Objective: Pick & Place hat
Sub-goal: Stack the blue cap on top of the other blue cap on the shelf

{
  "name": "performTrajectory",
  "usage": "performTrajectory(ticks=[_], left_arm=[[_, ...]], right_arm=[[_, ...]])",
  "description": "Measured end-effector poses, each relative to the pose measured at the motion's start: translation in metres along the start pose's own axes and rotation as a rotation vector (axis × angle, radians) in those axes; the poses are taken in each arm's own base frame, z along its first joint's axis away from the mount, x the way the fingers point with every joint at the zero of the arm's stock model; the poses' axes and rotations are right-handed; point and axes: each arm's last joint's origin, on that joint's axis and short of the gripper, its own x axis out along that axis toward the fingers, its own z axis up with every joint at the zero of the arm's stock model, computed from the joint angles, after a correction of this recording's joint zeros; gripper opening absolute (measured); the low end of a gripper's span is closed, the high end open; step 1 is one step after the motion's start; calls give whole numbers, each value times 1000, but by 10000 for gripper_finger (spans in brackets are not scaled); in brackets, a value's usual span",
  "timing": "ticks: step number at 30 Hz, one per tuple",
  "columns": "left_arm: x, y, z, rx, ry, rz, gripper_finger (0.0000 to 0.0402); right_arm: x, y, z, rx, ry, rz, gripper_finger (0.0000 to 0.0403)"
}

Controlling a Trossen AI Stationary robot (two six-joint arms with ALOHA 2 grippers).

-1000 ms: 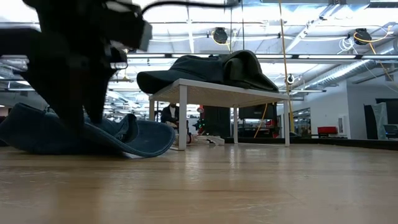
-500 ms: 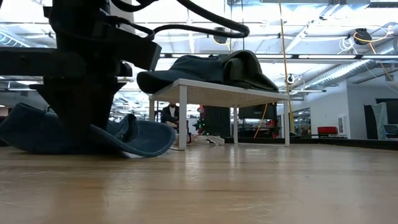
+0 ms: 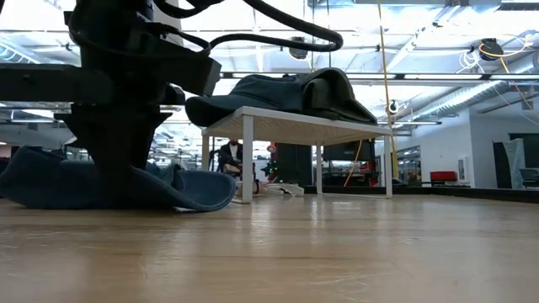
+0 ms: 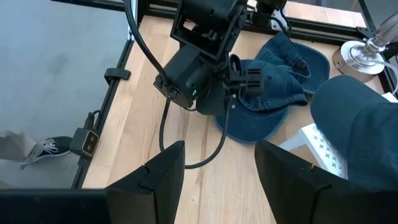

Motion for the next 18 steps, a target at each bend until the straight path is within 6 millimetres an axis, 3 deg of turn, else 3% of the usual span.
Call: performTrajectory(ticks=[6,13,18], left_arm=[[-2,-1,-1,4,0,-15,14],[-7,-10,-7,33,9,-52,13],[-36,-11,-18,-53,-56,-142,10]], right_arm=[[0,1,3,9,-25,6,187],[0,0,3,17,-33,-19,187],[0,-1,5,74,-54,-21,188]])
